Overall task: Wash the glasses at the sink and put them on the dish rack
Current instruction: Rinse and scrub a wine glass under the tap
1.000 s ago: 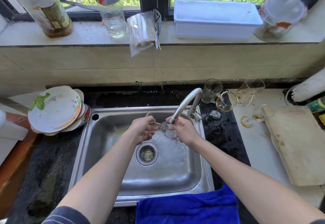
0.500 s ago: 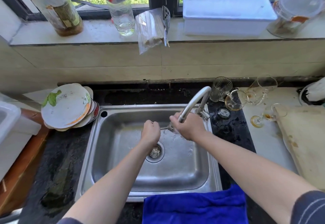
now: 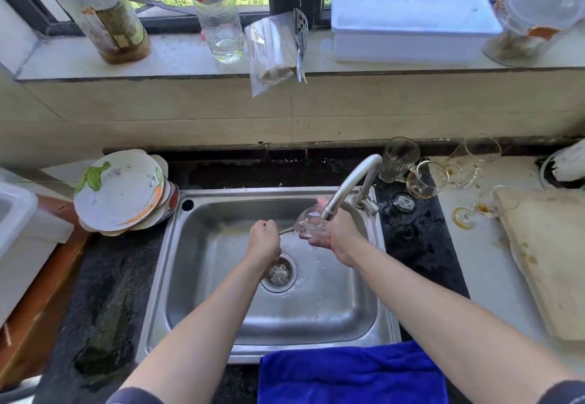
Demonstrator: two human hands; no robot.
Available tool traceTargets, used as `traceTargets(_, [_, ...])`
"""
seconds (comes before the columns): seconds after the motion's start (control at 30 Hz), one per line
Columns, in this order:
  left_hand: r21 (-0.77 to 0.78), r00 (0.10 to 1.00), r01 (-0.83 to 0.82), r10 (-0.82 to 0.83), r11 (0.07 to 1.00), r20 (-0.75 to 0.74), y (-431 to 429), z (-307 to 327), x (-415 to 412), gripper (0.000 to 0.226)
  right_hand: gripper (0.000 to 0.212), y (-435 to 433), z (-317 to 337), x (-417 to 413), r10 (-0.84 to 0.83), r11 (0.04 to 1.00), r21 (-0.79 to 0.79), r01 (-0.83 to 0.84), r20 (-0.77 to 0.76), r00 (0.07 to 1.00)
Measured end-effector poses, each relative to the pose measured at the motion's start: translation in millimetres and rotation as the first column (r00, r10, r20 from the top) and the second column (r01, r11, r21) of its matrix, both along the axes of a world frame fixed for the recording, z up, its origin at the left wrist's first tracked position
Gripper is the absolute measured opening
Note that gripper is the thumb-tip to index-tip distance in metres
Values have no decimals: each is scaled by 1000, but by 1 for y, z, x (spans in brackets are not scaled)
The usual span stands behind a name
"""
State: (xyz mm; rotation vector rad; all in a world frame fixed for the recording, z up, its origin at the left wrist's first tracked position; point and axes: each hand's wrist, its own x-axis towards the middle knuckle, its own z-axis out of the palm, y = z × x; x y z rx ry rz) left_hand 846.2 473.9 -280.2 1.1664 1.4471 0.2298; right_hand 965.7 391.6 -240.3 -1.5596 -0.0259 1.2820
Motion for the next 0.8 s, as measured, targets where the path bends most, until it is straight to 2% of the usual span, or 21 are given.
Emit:
traceTargets(0.07, [-116,999,-31,33,993,17,0,3,3,21,10,-5,-4,-2,91,995,10,-96,217,972])
traceTargets(0.17, [-183,989,-59,83,981,125,1,4,9,10,6,-18,-5,11,187,982,-62,-177,268,945])
traceTargets(0.27, [-188,946,-107,158,976,282,-10,9,26,49,15,-28,1,14,96,994,-74,-76,321,942])
traceTargets(0.33, [-165,945,-107,152,980,289,-19,11,37,67,18,-39,3,14,45,999,-9,-45,296,954])
traceTargets(0.37, [-161,950,-101,143,982,277,-22,10,41,66,24,-45,4,15,50,998,26,-60,288,956])
traceTargets(0.47, [-166,954,-104,145,981,264,-26,4,56,41,47,-65,4,18,64,994,57,-89,342,937])
traceTargets(0.53, [-176,948,-111,157,978,277,-30,2,64,37,55,-71,4,15,63,994,53,-93,414,908])
traceTargets(0.63, [-195,949,-100,152,976,275,-39,-2,68,33,55,-82,5,11,74,991,66,-117,459,885])
traceTargets(0.7, [-185,958,-118,161,976,239,-40,-5,64,21,55,-91,6,8,98,988,57,-146,500,860])
traceTargets(0.77, [-171,961,-139,174,975,213,-42,-2,63,9,56,-96,5,3,116,982,51,-182,598,793])
traceTargets(0.8, [-173,960,-126,164,977,226,-44,0,64,11,55,-97,4,1,118,978,51,-200,656,746])
